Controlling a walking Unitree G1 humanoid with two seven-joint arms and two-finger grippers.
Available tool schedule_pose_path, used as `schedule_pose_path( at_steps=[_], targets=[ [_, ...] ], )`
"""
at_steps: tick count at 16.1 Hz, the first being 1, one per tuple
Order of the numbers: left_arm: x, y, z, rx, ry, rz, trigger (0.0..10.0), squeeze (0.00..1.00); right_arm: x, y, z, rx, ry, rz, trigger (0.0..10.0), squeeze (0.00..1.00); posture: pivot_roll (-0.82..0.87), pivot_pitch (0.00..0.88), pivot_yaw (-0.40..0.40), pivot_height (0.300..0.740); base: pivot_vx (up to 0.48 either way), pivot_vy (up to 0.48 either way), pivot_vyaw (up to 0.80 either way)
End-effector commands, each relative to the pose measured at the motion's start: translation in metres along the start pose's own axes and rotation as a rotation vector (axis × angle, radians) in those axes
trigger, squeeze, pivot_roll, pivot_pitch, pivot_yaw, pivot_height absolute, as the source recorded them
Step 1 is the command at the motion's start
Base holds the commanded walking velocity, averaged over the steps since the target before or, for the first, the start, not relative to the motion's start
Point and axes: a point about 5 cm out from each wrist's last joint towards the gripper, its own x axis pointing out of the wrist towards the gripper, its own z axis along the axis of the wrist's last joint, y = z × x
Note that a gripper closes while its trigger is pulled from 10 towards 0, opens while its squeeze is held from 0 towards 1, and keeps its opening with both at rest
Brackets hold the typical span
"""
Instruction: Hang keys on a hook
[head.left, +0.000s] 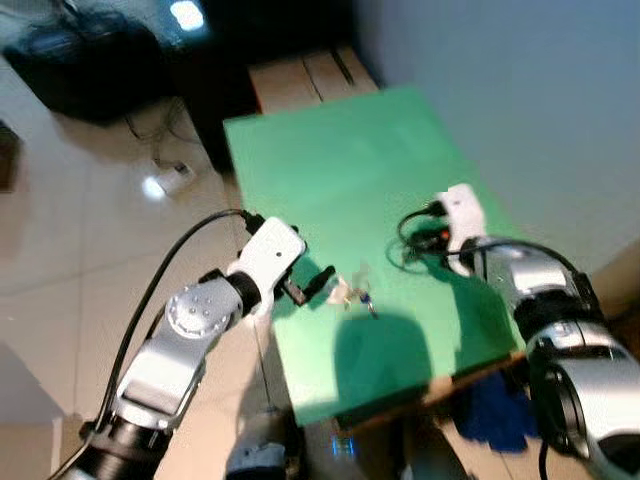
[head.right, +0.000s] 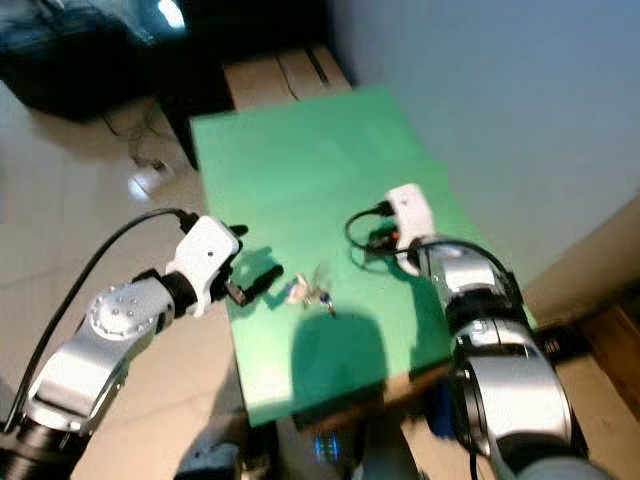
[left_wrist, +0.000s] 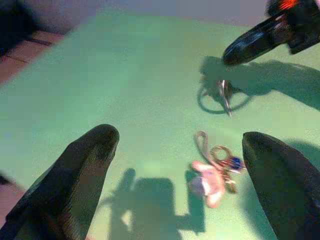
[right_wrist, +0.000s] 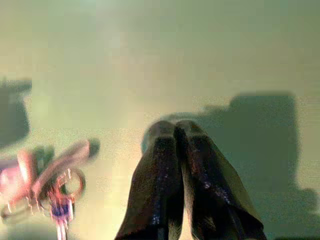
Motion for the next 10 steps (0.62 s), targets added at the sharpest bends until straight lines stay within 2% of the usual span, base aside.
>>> schedule_pose_path(
  at_steps=[1, 3, 4, 7, 10],
  targets=[
    [0.0, 0.008, -0.003, -0.012, -0.005, 0.067, 10.0, 0.0, -0.003, -0.002, 0.006, 0.057, -0.093, -0.074, 0.0, 0.0, -0.09, 0.0, 0.091, 0.718, 0.0, 0.0, 0.0],
    [0.004, 0.017, -0.002, -0.073, -0.044, 0.185, 10.0, 0.0, -0.014, -0.007, 0.013, 0.132, -0.255, -0.23, 0.0, 0.0, -0.11, 0.0, 0.102, 0.718, 0.0, 0.0, 0.0],
    [0.004, 0.02, -0.002, -0.103, -0.061, 0.226, 10.0, 0.0, -0.019, -0.007, 0.016, 0.153, -0.312, -0.261, 0.0, 0.0, -0.12, 0.0, 0.106, 0.718, 0.0, 0.0, 0.0],
    [0.004, 0.028, 0.0, -0.123, -0.117, 0.333, 10.0, 0.0, -0.04, 0.001, 0.032, 0.24, -0.538, -0.319, 0.0, 0.0, -0.12, 0.0, 0.091, 0.718, 0.0, 0.0, 0.0],
    [0.005, 0.026, -0.002, -0.114, -0.112, 0.346, 10.0, 0.0, -0.047, 0.011, 0.029, 0.199, -0.568, -0.336, 0.0, 0.0, -0.11, 0.0, 0.077, 0.718, 0.0, 0.0, 0.0]
  ],
)
